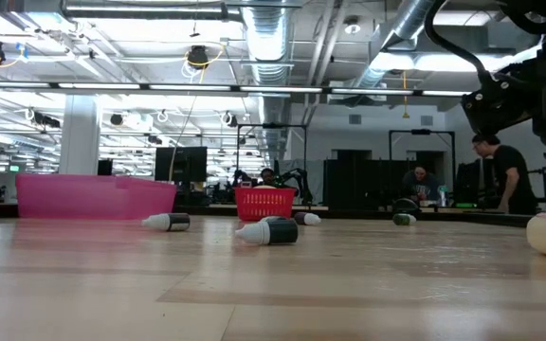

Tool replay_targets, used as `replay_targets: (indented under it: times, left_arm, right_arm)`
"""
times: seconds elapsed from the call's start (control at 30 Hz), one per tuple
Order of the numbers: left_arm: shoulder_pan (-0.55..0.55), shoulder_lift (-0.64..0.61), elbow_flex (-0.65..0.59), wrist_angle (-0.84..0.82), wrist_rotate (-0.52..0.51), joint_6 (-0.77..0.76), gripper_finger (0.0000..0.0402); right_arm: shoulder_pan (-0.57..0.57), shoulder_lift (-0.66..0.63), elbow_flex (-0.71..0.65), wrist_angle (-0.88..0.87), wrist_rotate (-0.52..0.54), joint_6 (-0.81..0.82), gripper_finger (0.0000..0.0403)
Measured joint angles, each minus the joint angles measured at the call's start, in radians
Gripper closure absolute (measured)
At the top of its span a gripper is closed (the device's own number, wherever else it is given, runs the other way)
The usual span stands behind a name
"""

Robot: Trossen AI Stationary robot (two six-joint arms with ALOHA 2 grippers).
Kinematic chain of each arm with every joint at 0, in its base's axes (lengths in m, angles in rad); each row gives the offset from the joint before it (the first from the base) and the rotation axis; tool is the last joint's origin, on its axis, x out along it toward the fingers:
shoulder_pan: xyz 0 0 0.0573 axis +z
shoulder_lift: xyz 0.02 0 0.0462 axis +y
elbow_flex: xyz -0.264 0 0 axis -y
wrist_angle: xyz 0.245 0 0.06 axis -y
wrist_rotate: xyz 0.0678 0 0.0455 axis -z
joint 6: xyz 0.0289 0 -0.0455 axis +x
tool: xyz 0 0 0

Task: Pick & Place Food Item
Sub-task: Put the pink donut into the red bin

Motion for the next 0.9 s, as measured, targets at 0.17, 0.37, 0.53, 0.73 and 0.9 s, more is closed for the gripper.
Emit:
replay_targets:
  times: [0.17, 0.37, 0.53, 0.73, 0.9]
  left_arm:
    - [0.000, 0.000, 0.000, 0.000, 0.000, 0.000, 0.0309]
    - [0.000, 0.000, 0.000, 0.000, 0.000, 0.000, 0.0309]
    - [0.000, 0.000, 0.000, 0.001, 0.000, 0.000, 0.0309]
    - [0.000, 0.000, 0.000, 0.001, 0.000, 0.000, 0.0309]
    - [0.000, 0.000, 0.000, 0.001, 0.000, 0.000, 0.0309]
  right_arm:
    - [-0.001, 0.000, 0.000, 0.010, -0.002, -0.003, 0.0173]
    - [-0.001, 0.000, 0.000, 0.011, -0.002, -0.011, 0.0220]
    - [-0.001, 0.000, 0.000, 0.011, 0.000, -0.019, 0.0239]
    - [-0.001, 0.000, 0.000, 0.012, 0.003, -0.012, 0.0244]
    - [-0.001, 0.000, 0.000, 0.021, 0.005, 0.006, 0.0244]
